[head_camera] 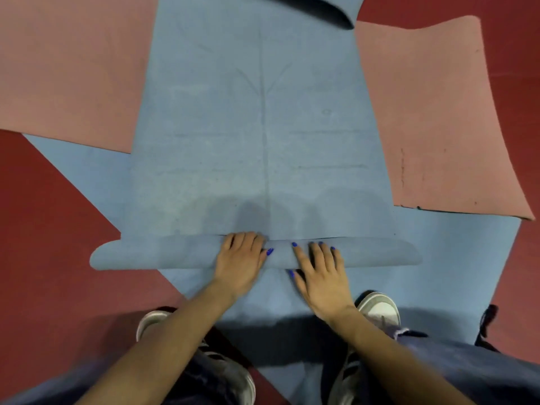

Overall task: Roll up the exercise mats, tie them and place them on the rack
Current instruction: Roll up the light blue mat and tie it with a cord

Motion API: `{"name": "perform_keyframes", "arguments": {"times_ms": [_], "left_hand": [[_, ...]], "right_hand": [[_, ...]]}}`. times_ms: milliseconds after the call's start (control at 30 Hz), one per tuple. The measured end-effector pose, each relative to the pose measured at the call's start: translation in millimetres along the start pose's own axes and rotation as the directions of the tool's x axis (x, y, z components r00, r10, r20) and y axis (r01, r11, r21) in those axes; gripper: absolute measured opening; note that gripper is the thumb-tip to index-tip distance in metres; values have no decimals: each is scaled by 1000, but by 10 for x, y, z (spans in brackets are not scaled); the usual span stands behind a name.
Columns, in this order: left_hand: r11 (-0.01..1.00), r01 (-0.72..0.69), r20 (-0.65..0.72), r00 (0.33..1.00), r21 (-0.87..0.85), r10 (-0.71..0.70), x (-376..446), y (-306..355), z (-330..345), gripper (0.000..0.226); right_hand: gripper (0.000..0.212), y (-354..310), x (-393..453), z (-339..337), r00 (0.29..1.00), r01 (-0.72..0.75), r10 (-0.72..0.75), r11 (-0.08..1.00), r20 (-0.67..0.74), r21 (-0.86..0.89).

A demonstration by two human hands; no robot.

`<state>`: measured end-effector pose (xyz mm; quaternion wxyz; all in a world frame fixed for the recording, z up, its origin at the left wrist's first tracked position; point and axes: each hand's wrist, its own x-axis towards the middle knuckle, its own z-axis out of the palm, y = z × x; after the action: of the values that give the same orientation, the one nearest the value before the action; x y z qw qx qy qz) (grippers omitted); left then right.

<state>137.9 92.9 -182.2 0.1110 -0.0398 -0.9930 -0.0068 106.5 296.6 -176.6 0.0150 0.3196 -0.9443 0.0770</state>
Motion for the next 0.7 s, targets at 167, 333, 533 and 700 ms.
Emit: {"name": "perform_keyframes", "arguments": {"times_ms": [167, 333, 533, 700], "left_hand": [[997, -56, -106, 993, 44, 60, -280, 108, 133, 29], [997, -8, -79, 997, 72, 13, -401, 188, 158, 34], [999, 13, -84, 996, 47, -9, -517, 228, 194, 45], [995, 92, -58, 994, 47, -89, -617, 341, 174, 40]], "right_hand": [[43, -37, -76, 71, 992, 117, -101, 956, -73, 268], [44, -173, -1, 55, 1000, 9, -4, 972, -25, 233], [36, -298, -157, 62, 990, -139, 143, 934, 12, 328], [40, -402, -187, 68, 983, -177, 184, 914, 15, 364]]}}
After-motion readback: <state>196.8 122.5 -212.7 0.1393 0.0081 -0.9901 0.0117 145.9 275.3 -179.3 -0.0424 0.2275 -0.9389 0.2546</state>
